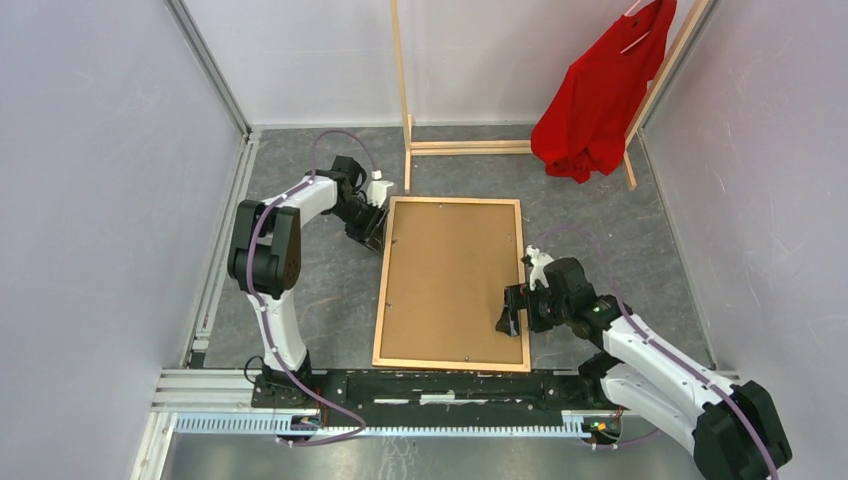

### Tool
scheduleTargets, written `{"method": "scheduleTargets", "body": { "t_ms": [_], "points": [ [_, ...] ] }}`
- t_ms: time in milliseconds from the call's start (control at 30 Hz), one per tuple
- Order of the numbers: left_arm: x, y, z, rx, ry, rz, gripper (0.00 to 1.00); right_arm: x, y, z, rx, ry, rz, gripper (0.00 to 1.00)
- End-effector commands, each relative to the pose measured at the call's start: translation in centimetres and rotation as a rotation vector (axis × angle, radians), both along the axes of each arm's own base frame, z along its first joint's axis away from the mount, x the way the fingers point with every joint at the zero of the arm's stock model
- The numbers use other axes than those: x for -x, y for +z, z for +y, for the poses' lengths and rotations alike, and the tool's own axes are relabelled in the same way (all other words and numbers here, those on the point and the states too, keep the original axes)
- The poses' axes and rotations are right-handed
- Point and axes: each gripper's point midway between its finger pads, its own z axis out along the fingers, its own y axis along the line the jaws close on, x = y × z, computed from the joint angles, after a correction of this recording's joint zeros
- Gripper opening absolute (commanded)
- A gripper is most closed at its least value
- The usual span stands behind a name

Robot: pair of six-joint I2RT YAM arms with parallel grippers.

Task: Put the photo into the frame
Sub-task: Adjust the photo frame at the center of the board.

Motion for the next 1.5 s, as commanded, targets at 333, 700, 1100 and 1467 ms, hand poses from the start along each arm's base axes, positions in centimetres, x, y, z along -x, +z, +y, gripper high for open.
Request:
{"method": "scheduleTargets", "body": {
  "t_ms": [333, 700, 1100, 1467],
  "points": [
    [-6.8, -0.8, -3.6, -0.01, 0.051, -0.083, 0.37, 6.7, 2.3, 10.2, -0.255, 0.425, 0.083, 0.98],
    [-4.5, 0.2, -9.2, 0.029, -0.131, -0.071, 0.35, 8.5, 2.6, 14.1, -0.304, 0.558, 0.089, 0.98],
    [0.7, -2.1, -12.5, 0.06, -0.265, 0.061, 0.34, 10.5, 3.3, 15.5, -0.315, 0.679, 0.096, 0.98],
    [5.3, -1.8, -12.9, 0.097, -0.339, 0.119, 0.34, 9.4, 7.7, 18.2, -0.42, 0.701, -0.036, 0.98]
  ]
}}
